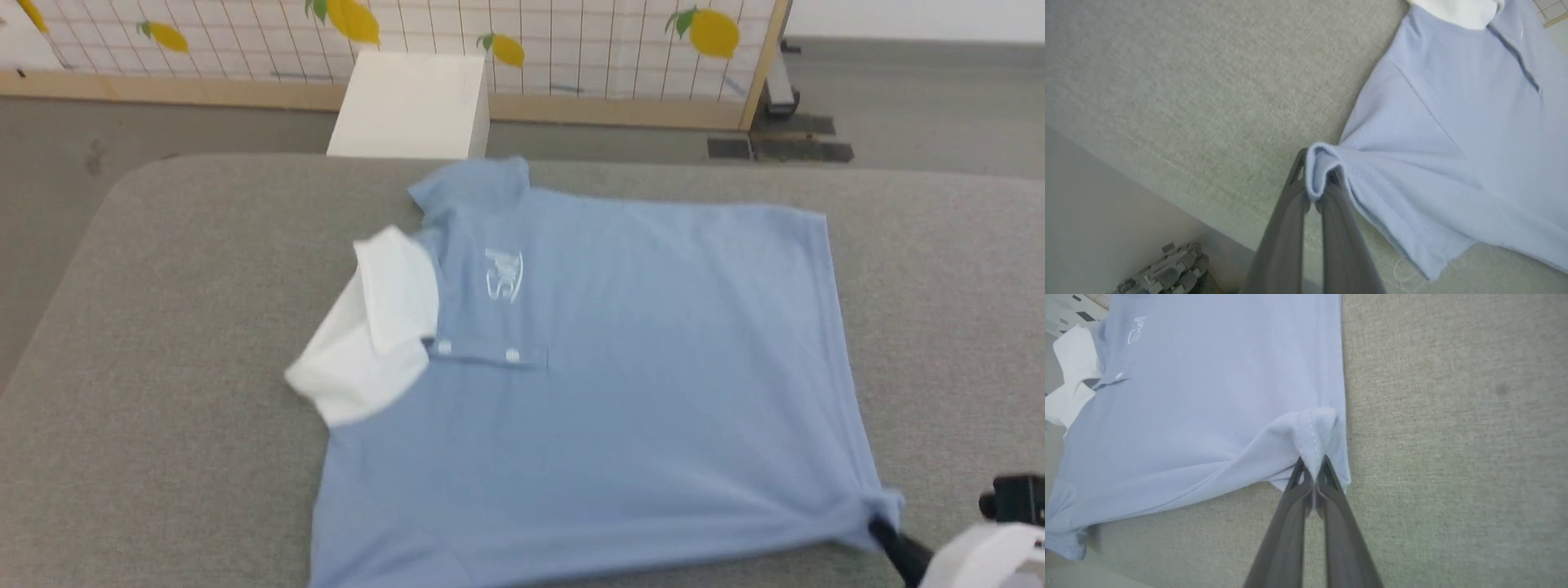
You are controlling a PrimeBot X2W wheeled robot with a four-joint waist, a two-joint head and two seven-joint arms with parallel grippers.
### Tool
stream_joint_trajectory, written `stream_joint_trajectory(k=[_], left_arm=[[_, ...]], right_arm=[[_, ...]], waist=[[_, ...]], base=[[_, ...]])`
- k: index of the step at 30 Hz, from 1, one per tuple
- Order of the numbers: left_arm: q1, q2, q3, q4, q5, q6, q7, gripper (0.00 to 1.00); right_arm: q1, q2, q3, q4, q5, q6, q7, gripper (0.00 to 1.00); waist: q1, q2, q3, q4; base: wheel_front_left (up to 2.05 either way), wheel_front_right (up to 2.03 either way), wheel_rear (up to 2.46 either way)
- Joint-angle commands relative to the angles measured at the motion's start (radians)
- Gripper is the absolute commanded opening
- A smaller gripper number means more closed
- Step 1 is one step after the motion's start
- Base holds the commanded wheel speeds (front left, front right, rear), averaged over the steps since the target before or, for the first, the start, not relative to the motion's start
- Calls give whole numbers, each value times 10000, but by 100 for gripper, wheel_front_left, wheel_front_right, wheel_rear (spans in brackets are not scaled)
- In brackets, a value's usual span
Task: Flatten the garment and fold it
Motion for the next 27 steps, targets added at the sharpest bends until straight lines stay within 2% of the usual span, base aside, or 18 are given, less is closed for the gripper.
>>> stream_joint_trajectory(k=[1, 5, 9, 13, 17, 27], left_arm=[[381, 189, -8, -95, -143, 284, 307, 0], [1061, 386, -109, -601, -520, 832, 1252, 0], [1099, 560, 45, -1223, -528, 887, 1288, 0], [340, 687, 179, -1774, -117, 485, 699, 0], [-1011, 896, -138, -1855, 421, -39, 551, 0], [-4927, 820, -1276, 209, 1568, -1382, 657, 0]], right_arm=[[238, -164, -56, 51, -118, -19, 186, 0], [753, -141, -215, -15, -69, -19, 819, 0], [1043, 18, -469, -302, -105, -19, 1243, 0], [763, 237, -657, -729, -257, -19, 1105, 0], [183, 152, -607, -1057, -793, -19, 1182, 0], [-1374, -19, -257, -1000, -1922, -19, 1927, 0]], waist=[[1, 0, -184, 3], [1, 0, -288, 50], [1, 0, -293, 96], [1, 0, -191, 113], [1, 0, 166, 116], [1, 0, 1470, 77]], base=[[0, 0, 0], [0, 0, 0], [0, 0, 0], [0, 0, 0], [0, 0, 0], [0, 0, 0]])
